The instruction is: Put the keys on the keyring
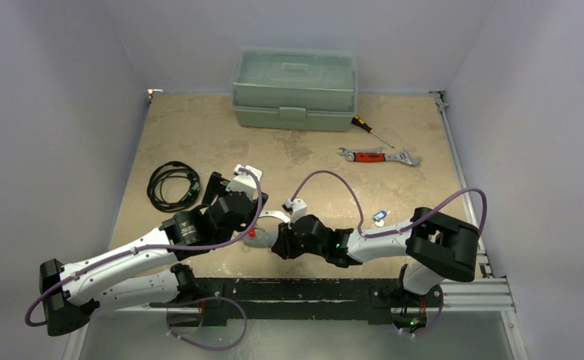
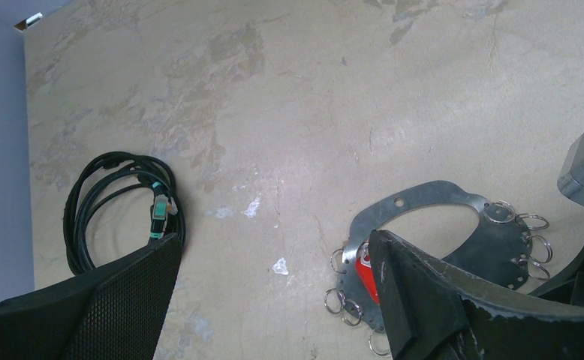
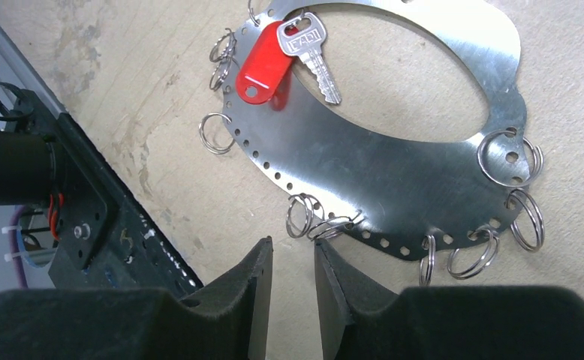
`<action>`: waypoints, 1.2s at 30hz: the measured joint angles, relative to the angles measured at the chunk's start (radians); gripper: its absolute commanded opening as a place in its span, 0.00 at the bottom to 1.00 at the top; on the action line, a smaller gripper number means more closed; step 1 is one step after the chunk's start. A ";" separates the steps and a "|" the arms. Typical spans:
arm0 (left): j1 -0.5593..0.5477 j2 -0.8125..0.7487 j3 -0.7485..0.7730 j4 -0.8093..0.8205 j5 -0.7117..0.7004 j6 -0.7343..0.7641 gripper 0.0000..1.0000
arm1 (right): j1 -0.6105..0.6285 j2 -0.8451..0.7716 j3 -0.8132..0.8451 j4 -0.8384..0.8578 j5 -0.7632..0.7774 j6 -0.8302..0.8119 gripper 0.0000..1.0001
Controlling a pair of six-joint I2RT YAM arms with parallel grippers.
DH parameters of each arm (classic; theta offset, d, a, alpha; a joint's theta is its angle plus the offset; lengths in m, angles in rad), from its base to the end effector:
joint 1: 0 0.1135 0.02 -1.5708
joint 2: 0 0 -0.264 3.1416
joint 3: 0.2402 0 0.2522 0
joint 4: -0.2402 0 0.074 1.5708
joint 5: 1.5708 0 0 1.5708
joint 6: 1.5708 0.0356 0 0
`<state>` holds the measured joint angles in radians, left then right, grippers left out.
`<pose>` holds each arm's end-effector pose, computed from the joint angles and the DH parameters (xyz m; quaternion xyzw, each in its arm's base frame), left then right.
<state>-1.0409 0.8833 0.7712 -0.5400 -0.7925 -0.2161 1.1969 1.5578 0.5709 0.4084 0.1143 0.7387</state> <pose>0.1135 -0.1436 0.2897 0.1747 0.8261 0.0394 0.5343 0.1109 0.2715 0.1464 -0.1729 0.8612 0.3630 0.3109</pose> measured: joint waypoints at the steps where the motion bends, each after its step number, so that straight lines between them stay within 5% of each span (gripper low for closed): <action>1: 0.000 0.000 0.000 0.000 0.000 0.000 0.94 | 0.000 0.000 0.003 0.000 0.000 0.000 0.30; 8: 0.000 0.001 0.000 0.000 0.001 0.000 0.94 | 0.000 0.003 0.009 0.002 0.003 0.002 0.31; 16: 0.000 0.001 0.000 0.000 0.003 0.000 0.93 | 0.000 0.013 0.010 0.002 0.009 0.029 0.45; 36: 0.000 0.001 0.000 0.000 0.017 0.003 0.87 | 0.000 0.020 -0.028 0.111 0.032 0.142 0.40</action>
<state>-1.0409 0.8845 0.7712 -0.5400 -0.7757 -0.2127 1.1969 1.5776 0.5430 0.5198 0.1463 0.8803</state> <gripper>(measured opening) 0.884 0.383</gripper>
